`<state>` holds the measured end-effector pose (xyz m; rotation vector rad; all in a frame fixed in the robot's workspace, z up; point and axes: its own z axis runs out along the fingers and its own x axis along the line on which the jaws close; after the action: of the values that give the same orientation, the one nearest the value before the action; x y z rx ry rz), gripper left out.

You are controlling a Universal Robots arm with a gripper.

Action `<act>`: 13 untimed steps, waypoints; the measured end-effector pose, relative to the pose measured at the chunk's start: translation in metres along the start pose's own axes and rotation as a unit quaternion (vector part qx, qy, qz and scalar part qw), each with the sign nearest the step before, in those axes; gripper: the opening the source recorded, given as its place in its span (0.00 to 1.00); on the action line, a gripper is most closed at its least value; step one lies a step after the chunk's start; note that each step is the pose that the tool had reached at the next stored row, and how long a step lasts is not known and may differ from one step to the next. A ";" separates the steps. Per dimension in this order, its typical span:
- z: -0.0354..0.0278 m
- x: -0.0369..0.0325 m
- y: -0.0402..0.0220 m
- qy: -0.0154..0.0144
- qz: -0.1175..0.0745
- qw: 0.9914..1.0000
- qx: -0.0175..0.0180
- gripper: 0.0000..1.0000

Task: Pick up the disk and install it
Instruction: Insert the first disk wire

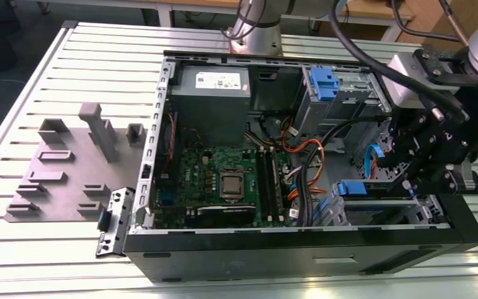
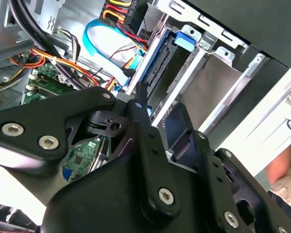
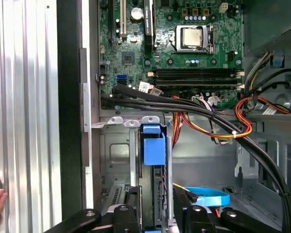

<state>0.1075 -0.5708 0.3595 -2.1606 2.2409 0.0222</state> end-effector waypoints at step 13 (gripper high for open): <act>-0.0035 -0.0168 0.0004 0.000 0.000 1.000 0.000 0.42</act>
<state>0.1077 -0.5541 0.3635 -2.1606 2.2409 0.0223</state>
